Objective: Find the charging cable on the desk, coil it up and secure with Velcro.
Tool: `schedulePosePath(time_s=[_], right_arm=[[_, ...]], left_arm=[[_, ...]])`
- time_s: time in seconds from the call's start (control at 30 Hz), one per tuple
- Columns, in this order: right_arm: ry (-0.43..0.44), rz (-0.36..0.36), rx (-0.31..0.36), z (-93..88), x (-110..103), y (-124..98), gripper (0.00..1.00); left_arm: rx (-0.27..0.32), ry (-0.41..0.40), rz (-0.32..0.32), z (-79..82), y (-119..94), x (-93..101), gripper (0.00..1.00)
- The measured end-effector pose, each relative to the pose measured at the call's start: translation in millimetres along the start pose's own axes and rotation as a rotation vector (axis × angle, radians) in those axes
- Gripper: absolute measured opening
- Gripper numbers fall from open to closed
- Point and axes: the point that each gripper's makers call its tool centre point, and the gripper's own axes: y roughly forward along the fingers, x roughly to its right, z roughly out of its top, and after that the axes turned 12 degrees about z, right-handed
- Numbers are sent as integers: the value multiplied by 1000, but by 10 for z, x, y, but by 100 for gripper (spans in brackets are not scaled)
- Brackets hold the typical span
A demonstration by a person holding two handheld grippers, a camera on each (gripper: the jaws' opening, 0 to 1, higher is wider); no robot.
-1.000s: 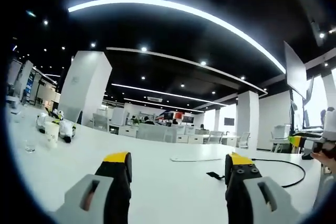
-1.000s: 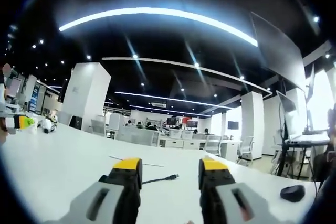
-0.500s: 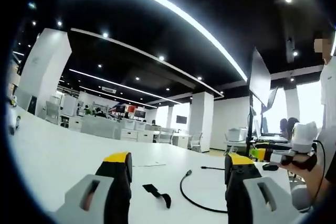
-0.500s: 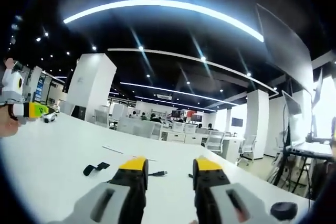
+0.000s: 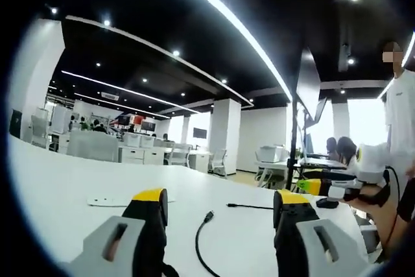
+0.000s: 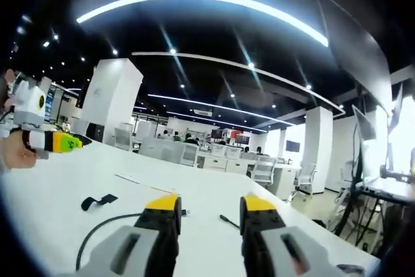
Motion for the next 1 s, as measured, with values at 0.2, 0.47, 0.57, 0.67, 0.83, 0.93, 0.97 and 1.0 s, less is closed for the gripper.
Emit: schedulePosePath(time_s=[0.2, 0.47, 0.57, 0.67, 0.83, 0.93, 0.97, 1.0], right_arm=[[31, 14, -34, -83, 179, 154, 37], [12, 69, -73, -179, 342, 446, 35], [15, 87, -100, -268, 434, 580, 35], [27, 90, -132, -388, 529, 696, 34], [26, 100, -166, -552, 623, 832, 33], [24, 110, -173, -613, 654, 893, 33], [34, 115, -178, -645, 683, 930, 33], [39, 117, -181, -667, 705, 953, 33]], left_arm=[[-62, 46, -18, -273, 402, 69, 66], [-161, 81, -32, -727, 804, 119, 60], [-198, 99, -12, -869, 952, 63, 60], [-223, 87, 5, -945, 1100, 13, 60], [-229, 106, -4, -1051, 1288, 35, 59], [-252, 80, -9, -1156, 1384, 48, 57], [-273, 83, -14, -1225, 1431, 53, 57], [-290, 79, -14, -1277, 1463, 51, 57]])
